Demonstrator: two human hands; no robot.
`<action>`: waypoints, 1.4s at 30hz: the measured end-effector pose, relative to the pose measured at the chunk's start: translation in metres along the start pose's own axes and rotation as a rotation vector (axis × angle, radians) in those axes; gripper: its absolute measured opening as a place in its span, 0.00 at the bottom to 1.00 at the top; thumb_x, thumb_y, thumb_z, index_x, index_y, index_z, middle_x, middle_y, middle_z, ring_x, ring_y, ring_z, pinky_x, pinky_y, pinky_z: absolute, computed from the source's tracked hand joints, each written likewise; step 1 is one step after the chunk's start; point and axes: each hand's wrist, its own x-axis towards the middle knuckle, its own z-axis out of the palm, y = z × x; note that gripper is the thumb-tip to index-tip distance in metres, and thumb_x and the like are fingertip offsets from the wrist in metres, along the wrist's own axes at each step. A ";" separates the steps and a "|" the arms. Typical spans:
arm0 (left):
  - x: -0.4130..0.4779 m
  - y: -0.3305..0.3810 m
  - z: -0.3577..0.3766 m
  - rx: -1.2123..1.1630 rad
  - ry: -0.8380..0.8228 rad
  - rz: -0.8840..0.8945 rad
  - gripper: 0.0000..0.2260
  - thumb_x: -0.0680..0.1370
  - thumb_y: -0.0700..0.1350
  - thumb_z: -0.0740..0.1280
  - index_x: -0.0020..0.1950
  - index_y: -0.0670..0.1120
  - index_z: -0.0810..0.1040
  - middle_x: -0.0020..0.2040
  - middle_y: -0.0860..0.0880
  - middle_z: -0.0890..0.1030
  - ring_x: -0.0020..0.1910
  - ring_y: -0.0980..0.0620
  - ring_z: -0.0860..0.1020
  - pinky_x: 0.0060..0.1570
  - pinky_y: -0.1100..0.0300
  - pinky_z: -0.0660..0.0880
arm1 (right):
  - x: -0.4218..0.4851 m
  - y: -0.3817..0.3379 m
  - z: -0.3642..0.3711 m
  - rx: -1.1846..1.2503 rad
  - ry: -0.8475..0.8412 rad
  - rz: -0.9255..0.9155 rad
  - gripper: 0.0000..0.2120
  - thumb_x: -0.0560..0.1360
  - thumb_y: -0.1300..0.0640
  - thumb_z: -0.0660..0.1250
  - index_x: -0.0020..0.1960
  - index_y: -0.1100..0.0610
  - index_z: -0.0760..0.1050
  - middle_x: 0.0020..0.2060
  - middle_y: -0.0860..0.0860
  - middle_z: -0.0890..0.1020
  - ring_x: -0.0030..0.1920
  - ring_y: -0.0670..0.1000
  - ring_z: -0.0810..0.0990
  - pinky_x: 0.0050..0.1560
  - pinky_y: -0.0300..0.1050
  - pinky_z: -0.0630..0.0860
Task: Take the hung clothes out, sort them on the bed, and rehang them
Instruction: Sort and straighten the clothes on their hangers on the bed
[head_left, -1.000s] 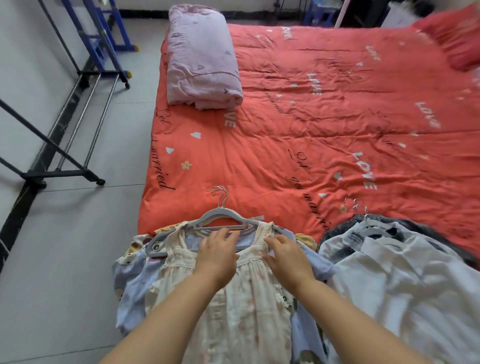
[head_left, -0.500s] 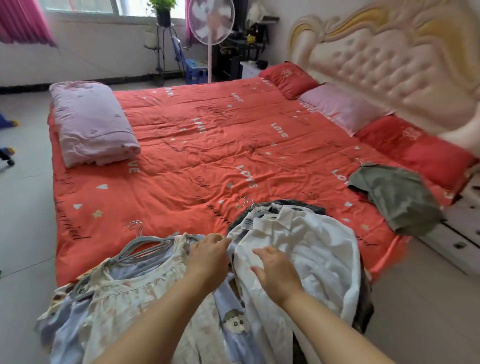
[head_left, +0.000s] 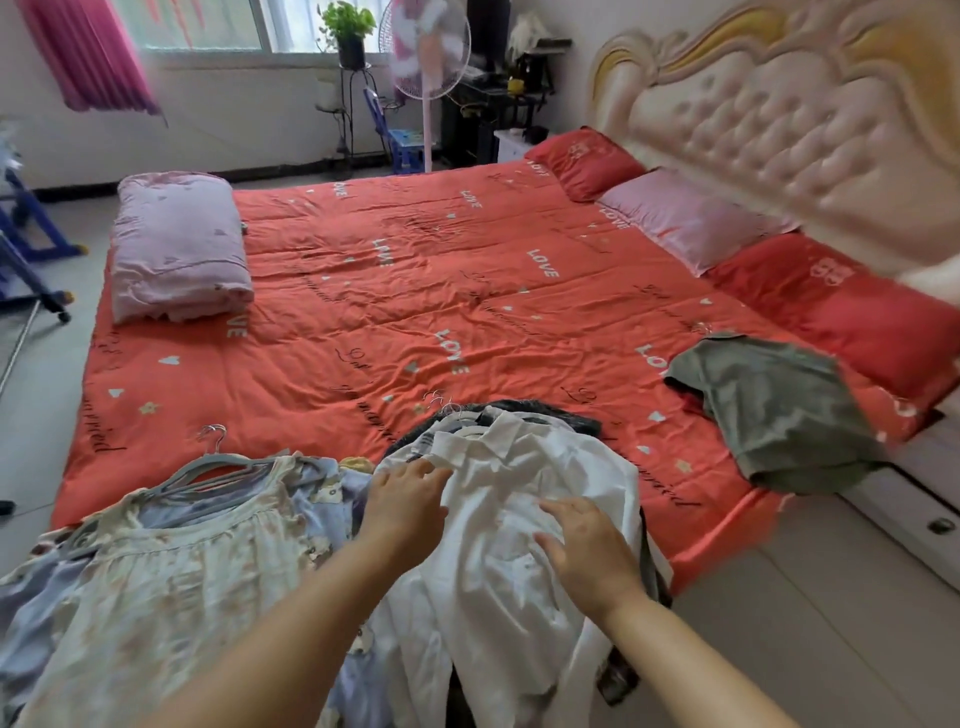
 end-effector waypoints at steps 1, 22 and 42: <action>0.001 0.008 0.001 -0.008 -0.003 -0.018 0.22 0.80 0.50 0.60 0.73 0.52 0.61 0.72 0.50 0.63 0.71 0.48 0.62 0.67 0.53 0.57 | 0.002 0.011 -0.004 0.001 -0.010 0.002 0.19 0.78 0.51 0.63 0.68 0.52 0.70 0.63 0.51 0.73 0.65 0.51 0.70 0.66 0.43 0.65; 0.161 -0.018 0.067 -0.109 -0.058 -0.193 0.22 0.79 0.50 0.61 0.72 0.49 0.62 0.67 0.49 0.69 0.67 0.47 0.67 0.62 0.54 0.64 | 0.202 0.057 0.029 -0.148 -0.275 -0.124 0.18 0.78 0.51 0.61 0.67 0.52 0.70 0.63 0.50 0.72 0.64 0.52 0.70 0.62 0.43 0.66; 0.305 -0.082 0.216 -0.148 -0.236 -0.473 0.46 0.70 0.65 0.66 0.77 0.47 0.44 0.77 0.47 0.50 0.75 0.47 0.50 0.72 0.53 0.49 | 0.429 0.098 0.207 -0.394 -0.569 -0.301 0.34 0.66 0.41 0.72 0.65 0.56 0.65 0.64 0.53 0.69 0.66 0.54 0.66 0.63 0.46 0.63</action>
